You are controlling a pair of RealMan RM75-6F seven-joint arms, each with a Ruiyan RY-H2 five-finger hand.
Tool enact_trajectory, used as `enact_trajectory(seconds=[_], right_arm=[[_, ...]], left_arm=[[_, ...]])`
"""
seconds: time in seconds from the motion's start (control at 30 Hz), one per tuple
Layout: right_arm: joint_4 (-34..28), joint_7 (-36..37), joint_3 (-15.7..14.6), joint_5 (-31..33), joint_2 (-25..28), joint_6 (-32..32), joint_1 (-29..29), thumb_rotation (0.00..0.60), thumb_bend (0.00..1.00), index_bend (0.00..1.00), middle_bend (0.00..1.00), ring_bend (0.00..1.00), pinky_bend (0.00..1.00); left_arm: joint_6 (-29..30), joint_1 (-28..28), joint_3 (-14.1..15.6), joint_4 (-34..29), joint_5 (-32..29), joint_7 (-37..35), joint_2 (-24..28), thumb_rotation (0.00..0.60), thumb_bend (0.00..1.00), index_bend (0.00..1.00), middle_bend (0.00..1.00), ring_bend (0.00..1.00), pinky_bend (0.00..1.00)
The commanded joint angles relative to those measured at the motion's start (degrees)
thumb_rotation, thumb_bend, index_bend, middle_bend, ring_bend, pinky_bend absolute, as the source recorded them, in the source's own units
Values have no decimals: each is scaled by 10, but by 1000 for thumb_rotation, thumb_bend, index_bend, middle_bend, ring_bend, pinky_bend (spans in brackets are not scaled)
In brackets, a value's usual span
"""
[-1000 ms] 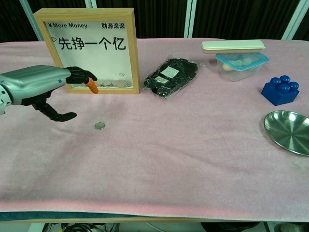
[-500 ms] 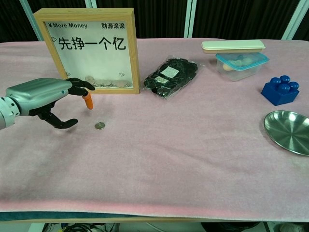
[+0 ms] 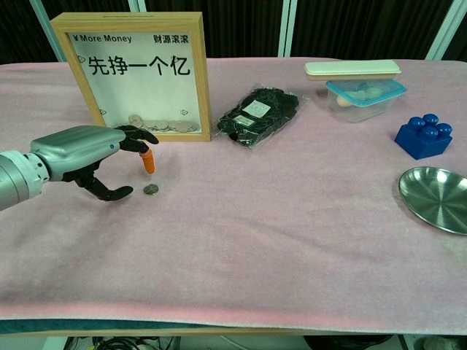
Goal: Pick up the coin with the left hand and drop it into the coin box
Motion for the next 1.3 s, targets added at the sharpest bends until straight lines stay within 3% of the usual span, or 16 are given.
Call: enact_trajectory(seconds=[0.03, 1.3], right_arm=[[0, 1, 0, 0, 0, 0, 0, 600, 198, 195, 59, 159, 200], [0, 5, 0, 0, 2, -1, 0, 600, 199, 196, 59, 159, 200]], left_arm=[[-3, 0, 0, 4, -2, 3, -4, 600, 398, 384, 94, 0, 118], [-34, -5, -3, 35, -7, 5, -28, 600, 398, 407, 95, 0, 106]])
